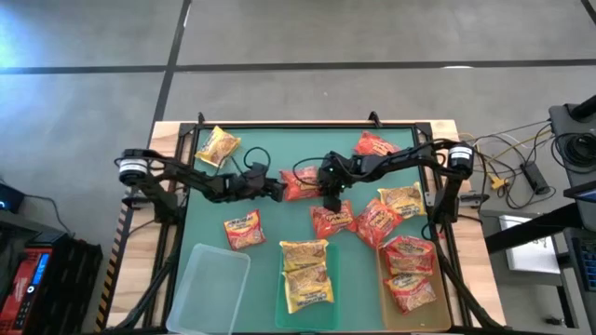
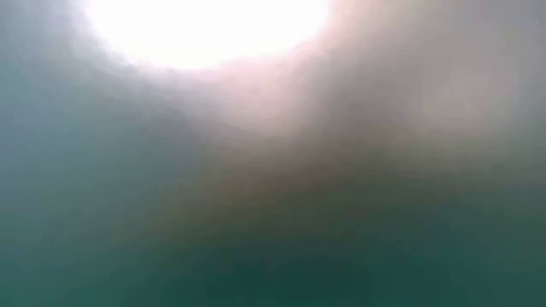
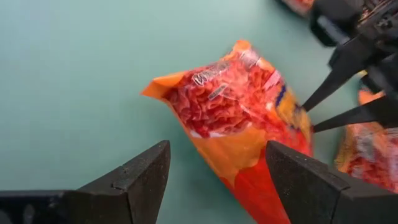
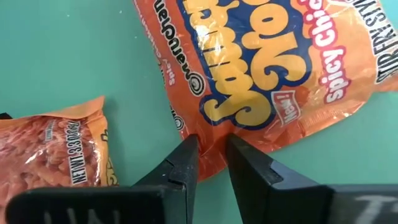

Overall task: Sort Maruchan noodles
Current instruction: Put the orange noodle pack into the white bin

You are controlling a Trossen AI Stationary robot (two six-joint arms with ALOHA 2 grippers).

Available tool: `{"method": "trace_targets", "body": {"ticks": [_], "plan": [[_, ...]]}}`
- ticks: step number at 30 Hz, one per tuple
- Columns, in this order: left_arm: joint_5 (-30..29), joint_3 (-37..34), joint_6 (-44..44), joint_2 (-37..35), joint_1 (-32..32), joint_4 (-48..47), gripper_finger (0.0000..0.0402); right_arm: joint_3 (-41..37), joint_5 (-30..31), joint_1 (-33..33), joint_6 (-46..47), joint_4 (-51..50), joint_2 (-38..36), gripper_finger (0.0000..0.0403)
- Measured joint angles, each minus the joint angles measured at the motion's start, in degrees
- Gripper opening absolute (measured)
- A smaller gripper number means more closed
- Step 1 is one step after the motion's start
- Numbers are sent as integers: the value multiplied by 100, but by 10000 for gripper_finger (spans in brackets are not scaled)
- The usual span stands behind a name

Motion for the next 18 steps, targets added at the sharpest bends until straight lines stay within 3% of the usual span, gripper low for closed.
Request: {"method": "trace_targets", "body": {"ticks": [6, 14, 18], "plan": [[82, 411, 142, 525, 150, 80, 249, 0, 11, -2, -59, 3, 2, 65], [1313, 591, 207, 1090, 324, 1305, 249, 0, 9, -2, -122, -2, 2, 65], [1516, 550, 210, 1068, 358, 1470, 249, 1, 7, -9, -187, -55, -7, 65]]}}
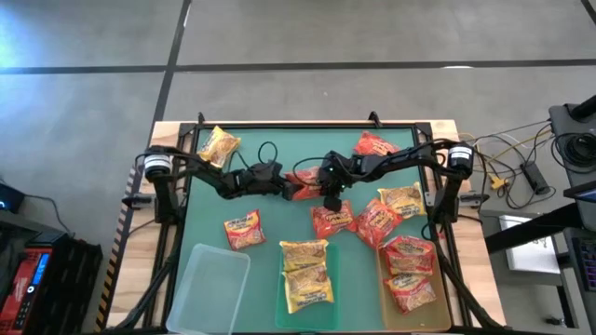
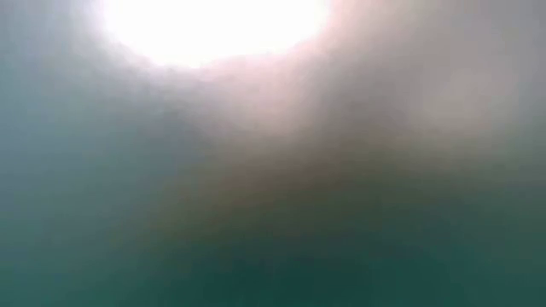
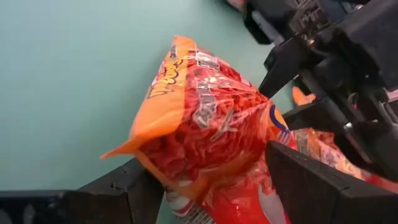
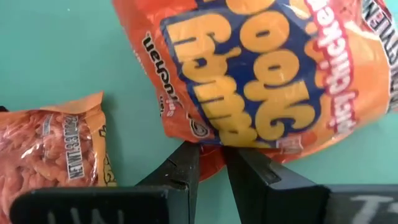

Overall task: Sort Maruchan noodles
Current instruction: Put the orange noodle pack into the white bin

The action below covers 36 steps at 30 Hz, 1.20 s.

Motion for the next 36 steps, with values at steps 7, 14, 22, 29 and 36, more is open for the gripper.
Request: {"method": "trace_targets", "body": {"ticks": [7, 14, 22, 29, 36], "plan": [[5, -38, -39, 9, 40, 11, 249, 20, 33, -4, -26, -672, -495, 65], [1, 14, 4, 7, 40, 64, 249, -49, 218, -4, -29, 113, -633, 66], [-39, 142, 13, 7, 40, 58, 249, -29, 346, -5, -23, 614, -150, 66], [-85, 389, 40, 22, 47, -229, 249, -37, 314, -7, -21, 857, -91, 66], [-200, 589, 302, 22, 76, -546, 239, -40, 315, -4, -31, 926, -83, 66]]}}
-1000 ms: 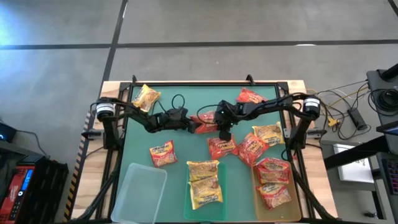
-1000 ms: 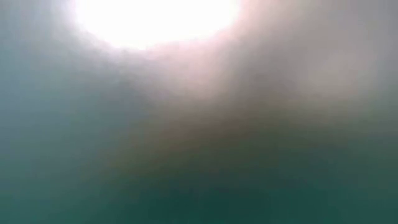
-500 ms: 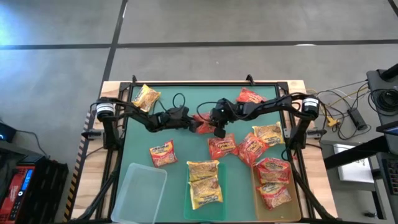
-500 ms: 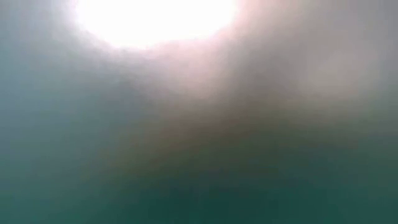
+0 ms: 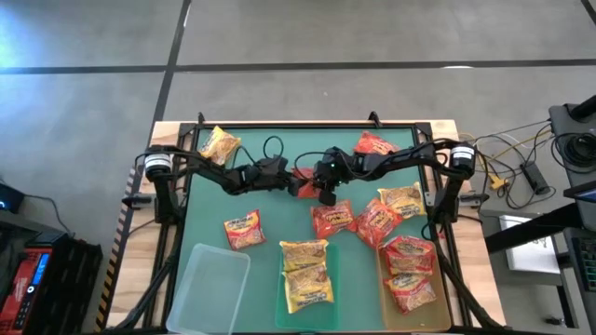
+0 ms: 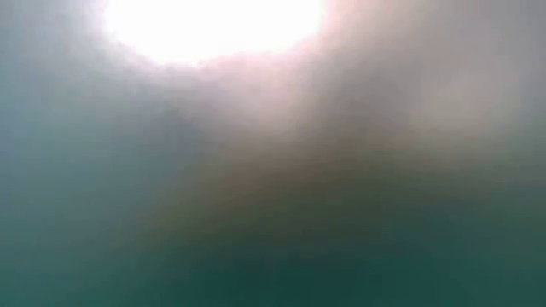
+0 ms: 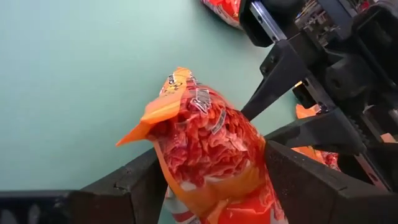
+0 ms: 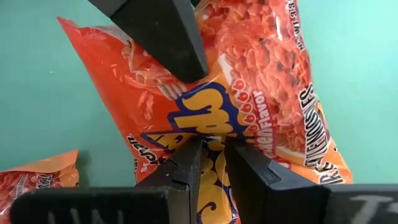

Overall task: Sort Maruchan noodles
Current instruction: Put the orange noodle pack into the white bin

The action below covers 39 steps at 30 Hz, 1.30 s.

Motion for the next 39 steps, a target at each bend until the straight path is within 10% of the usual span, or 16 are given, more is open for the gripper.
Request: {"method": "trace_targets", "body": {"ticks": [15, 26, 39], "plan": [[22, -87, 48, -3, 80, -16, 14, 0, 23, -22, -99, -470, -372, 66], [514, -297, 202, -554, 199, -33, 5, -15, 122, -78, -102, -1529, -1315, 66], [1979, -842, 219, -3449, -145, -2454, 4, -79, 1566, -152, -359, -1845, -1405, 66]]}}
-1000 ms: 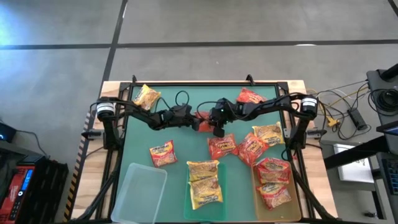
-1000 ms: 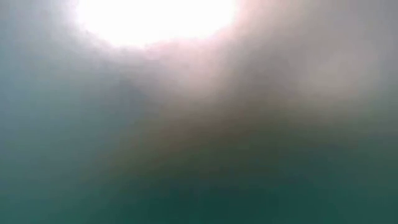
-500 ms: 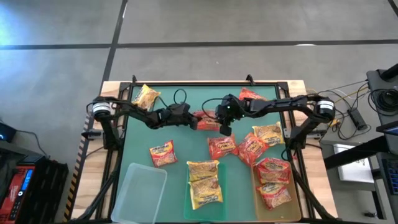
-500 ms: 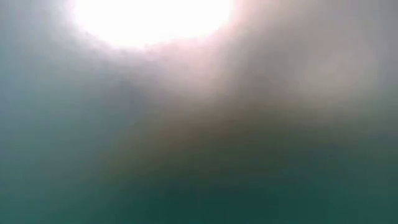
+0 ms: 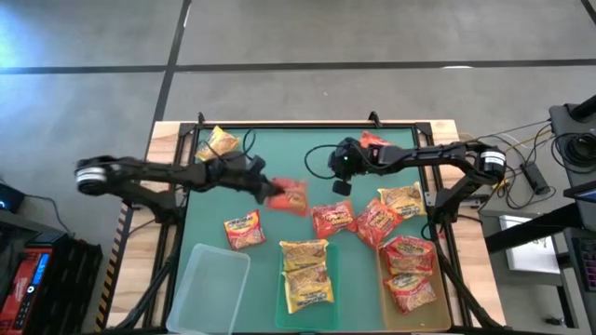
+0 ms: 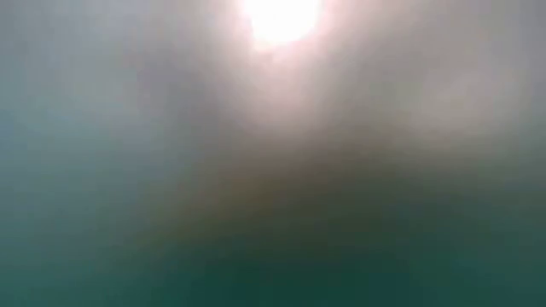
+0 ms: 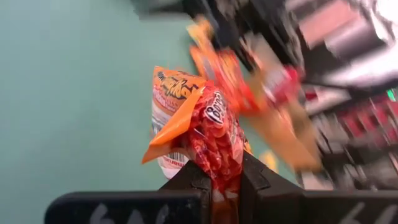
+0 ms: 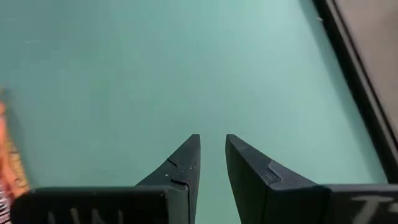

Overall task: Sort Maruchan noodles
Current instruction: Put the orange noodle pack into the white bin

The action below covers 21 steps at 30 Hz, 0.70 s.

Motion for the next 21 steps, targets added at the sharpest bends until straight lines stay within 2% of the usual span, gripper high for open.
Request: {"method": "trace_targets", "body": {"ticks": [4, 8, 11, 14, 21], "plan": [[232, 289, 49, -993, -499, -2004, 7, 0, 203, 2, 122, -2, 0, 66], [236, 646, 48, -1749, -1371, -3734, 9, 0, 205, 2, 247, 10, 0, 66], [231, 878, 104, -2195, -2271, -4245, 10, 1, 204, 2, 259, 41, 0, 66], [-64, 1024, -82, -2475, -3150, -4516, 10, 2, 204, 2, 237, 34, 0, 66], [-1188, 1181, -1960, -2711, -4669, -5701, 12, 2, 204, 2, 226, 38, 0, 66]]}}
